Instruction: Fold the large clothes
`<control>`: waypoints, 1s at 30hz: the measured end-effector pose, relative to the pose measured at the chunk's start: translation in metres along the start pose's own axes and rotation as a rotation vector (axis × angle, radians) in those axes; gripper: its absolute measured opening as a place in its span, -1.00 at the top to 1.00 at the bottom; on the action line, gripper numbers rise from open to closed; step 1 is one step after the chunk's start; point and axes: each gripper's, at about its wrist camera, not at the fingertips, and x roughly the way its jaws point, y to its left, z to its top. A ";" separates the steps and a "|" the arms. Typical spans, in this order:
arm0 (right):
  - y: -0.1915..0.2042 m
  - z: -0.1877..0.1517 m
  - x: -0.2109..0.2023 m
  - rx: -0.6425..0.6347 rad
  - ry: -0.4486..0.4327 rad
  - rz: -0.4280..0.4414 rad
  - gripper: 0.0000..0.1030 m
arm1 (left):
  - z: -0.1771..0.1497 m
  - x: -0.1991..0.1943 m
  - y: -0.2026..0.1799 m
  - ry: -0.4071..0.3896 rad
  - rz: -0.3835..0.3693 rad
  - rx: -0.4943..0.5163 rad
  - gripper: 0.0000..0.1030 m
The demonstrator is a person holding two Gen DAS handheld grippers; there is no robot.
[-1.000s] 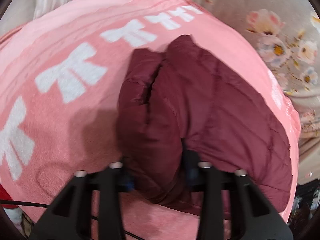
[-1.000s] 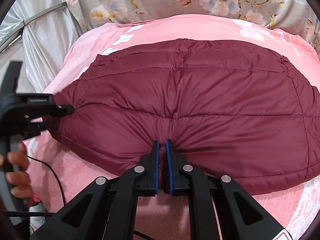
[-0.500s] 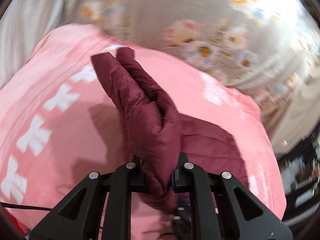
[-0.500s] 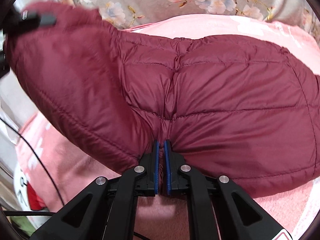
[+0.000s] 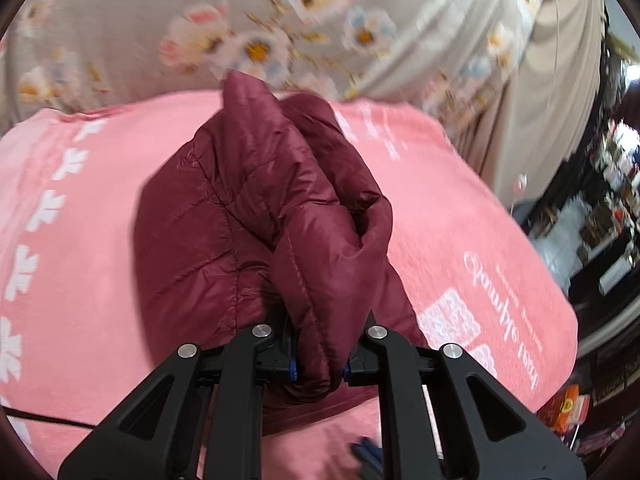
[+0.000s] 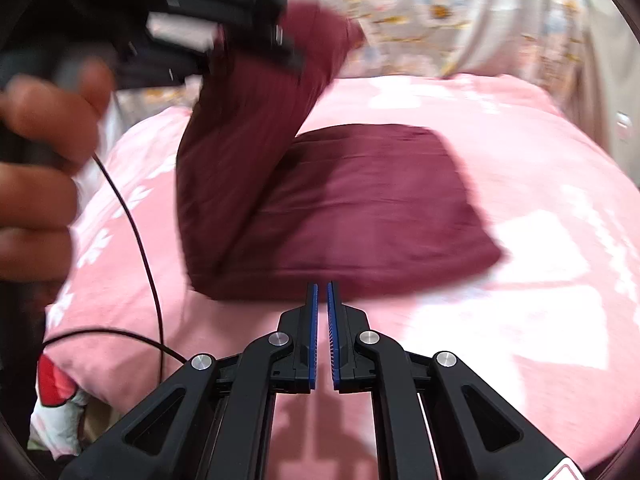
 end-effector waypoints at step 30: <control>-0.083 0.070 -0.018 0.056 -0.216 -0.067 -0.34 | 0.020 -0.044 0.023 -0.179 0.242 -0.173 -0.60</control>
